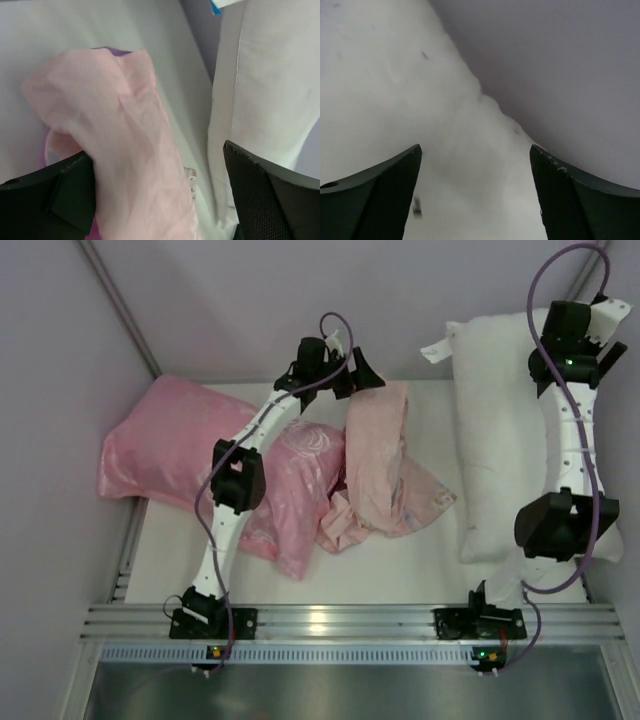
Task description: Remove the pillowcase from the pillow
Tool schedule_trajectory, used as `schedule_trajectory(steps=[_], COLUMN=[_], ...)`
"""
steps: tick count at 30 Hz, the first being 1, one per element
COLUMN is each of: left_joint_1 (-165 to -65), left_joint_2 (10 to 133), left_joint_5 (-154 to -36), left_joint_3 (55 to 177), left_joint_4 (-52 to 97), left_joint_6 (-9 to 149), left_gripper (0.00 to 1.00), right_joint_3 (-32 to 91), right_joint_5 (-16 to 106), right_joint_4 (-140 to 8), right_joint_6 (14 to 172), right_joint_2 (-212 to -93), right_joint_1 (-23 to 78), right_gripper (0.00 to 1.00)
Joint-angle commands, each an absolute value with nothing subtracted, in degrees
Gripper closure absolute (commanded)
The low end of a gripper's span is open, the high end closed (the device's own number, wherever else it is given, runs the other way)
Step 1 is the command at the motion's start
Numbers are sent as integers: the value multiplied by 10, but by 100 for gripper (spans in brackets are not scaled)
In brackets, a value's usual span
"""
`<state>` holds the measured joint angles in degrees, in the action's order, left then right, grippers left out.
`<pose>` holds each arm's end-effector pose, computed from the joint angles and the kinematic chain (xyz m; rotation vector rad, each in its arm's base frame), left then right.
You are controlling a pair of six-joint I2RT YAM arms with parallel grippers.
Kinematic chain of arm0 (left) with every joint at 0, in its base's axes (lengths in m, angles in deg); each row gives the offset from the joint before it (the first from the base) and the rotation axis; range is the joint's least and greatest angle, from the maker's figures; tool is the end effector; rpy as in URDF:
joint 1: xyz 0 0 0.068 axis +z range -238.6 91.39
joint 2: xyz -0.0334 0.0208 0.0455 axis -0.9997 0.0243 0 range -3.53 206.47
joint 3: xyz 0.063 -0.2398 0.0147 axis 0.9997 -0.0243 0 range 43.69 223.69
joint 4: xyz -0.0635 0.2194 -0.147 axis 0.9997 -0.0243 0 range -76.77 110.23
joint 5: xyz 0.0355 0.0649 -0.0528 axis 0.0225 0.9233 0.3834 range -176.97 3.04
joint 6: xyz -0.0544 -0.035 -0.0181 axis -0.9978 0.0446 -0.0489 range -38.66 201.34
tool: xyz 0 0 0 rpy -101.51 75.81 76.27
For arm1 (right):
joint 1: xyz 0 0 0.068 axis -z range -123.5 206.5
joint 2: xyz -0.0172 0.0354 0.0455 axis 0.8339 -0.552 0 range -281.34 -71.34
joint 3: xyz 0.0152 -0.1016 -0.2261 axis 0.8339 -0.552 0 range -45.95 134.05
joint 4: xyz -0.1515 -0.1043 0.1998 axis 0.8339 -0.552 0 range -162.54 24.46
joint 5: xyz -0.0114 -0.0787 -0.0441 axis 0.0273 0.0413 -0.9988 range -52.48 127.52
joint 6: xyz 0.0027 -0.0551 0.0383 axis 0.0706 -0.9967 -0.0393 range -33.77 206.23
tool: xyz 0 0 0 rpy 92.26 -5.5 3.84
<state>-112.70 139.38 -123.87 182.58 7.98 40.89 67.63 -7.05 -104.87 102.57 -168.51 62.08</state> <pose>0.5181 -0.2669 0.2666 0.2076 2.0199 -1.3443 0.3761 -0.0746 0.4364 0.8381 1.7061 -0.6343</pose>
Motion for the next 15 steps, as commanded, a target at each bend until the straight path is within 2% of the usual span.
schedule_trajectory(steps=[1,2,4,6,8,12,15], left_joint_1=[-1129,-1140,-1152,-1168,-1182,-1200,-1253], left_joint_2=[1272,1238,1140,1073,1037,947,861], left_joint_5=[-1158,-1120,-996,-892,-846,-873,-888], left_joint_3=[1750,1707,1601,1568,1537,1487,1372], left_joint_4=[56,56,50,14,-8,-30,-19], left_joint_6=[456,467,486,493,507,513,492], left_gripper=[1,1,1,1,1,1,1], right_joint_3=[702,683,631,567,522,417,291], right_joint_5=[-22,-41,-10,39,74,126,161], right_joint_4=[-1095,-1093,-1070,-1047,-1048,-1047,-1025], right_joint_6=[1035,1037,1037,1033,1016,1033,1062], right_joint_2=[-1686,-1672,-1612,-1564,-1538,-1427,-1334], right_joint_1=[632,615,607,596,580,540,458], right_gripper=[11,1,1,1,0,1,1])
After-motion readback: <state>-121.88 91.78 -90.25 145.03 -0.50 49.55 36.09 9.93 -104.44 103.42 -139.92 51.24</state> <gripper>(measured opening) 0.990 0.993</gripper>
